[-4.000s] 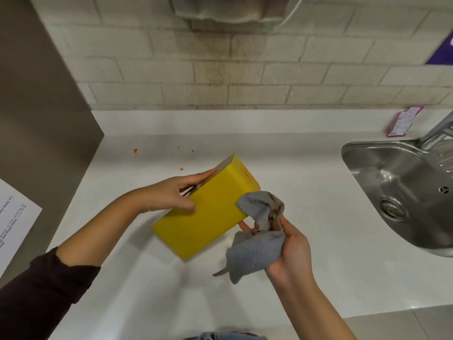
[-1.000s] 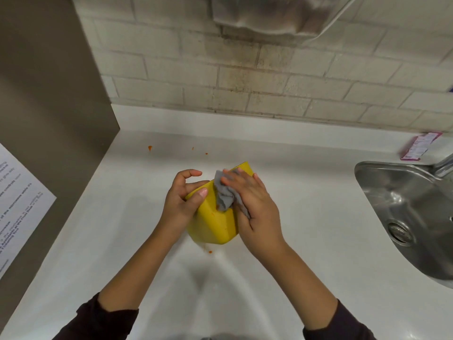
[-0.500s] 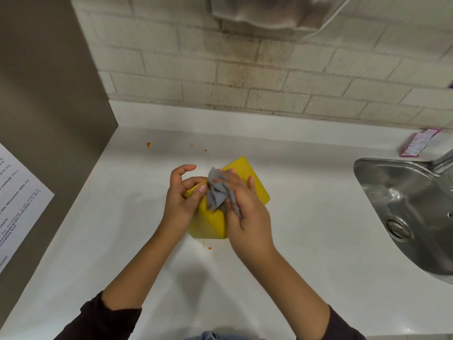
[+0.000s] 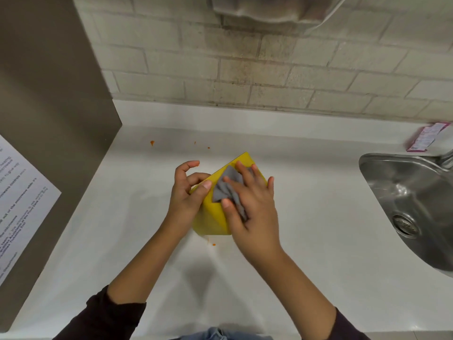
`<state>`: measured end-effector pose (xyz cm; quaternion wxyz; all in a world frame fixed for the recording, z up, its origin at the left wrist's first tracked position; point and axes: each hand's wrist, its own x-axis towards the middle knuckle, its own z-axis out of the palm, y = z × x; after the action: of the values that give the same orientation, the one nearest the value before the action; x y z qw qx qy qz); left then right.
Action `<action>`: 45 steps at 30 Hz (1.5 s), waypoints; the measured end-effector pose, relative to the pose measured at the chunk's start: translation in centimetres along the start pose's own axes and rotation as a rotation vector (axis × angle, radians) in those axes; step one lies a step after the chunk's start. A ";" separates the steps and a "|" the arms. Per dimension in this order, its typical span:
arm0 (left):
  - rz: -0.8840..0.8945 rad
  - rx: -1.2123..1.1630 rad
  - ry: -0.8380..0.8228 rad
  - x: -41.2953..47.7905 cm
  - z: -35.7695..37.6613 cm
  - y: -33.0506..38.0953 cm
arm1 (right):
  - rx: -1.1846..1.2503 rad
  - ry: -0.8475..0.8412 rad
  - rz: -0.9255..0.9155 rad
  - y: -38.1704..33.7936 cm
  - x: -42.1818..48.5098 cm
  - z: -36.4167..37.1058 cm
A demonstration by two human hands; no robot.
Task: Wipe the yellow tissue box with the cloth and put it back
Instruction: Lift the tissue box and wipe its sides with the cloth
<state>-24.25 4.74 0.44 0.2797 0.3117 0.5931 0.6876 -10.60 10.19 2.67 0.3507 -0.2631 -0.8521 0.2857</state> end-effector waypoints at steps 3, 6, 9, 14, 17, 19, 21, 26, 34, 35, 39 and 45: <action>0.002 -0.048 0.005 0.0 -0.1 0.2 | -0.043 -0.084 -0.210 -0.1 -1.1 0.3; -0.014 -0.039 0.044 0.1 -0.2 0.2 | -0.038 -0.183 -0.420 1.9 -2.1 -0.9; -0.039 0.000 0.055 0.2 -0.7 -0.1 | 0.114 -0.147 -0.307 3.9 -2.6 -2.2; -0.046 0.029 -0.006 -0.4 -1.1 -0.4 | 0.366 0.133 0.145 3.6 -0.8 -2.0; -0.018 0.020 0.018 -0.8 -1.0 -0.5 | 0.305 0.143 0.148 2.2 0.6 -1.3; 0.002 -0.004 0.055 -0.8 -1.1 -0.5 | 0.187 0.071 0.047 1.1 0.8 -0.5; 0.008 -0.025 0.089 -0.5 -1.3 -0.5 | 0.107 -0.015 -0.088 0.1 0.5 0.2; -0.001 -0.069 0.120 -0.6 -2.9 -0.4 | -0.078 -0.253 -0.480 0.2 -1.5 0.2; -0.136 -0.139 -0.041 -2.5 -8.7 0.0 | 0.611 0.337 0.483 2.1 -2.5 -0.2; -0.169 -0.123 -0.089 -2.9 -9.4 0.1 | 0.770 0.353 0.673 2.4 -2.0 0.2; -0.298 -0.044 -0.207 -4.2 -10.8 0.7 | 1.070 0.250 0.850 2.0 -1.5 1.2; -0.414 0.043 -0.064 -4.0 -10.3 1.9 | 0.885 0.157 0.752 1.4 -2.0 2.4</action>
<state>-29.48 -5.15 0.92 0.4271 0.2108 0.6497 0.5925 -10.84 9.17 -0.61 0.3639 -0.3962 -0.4714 0.6989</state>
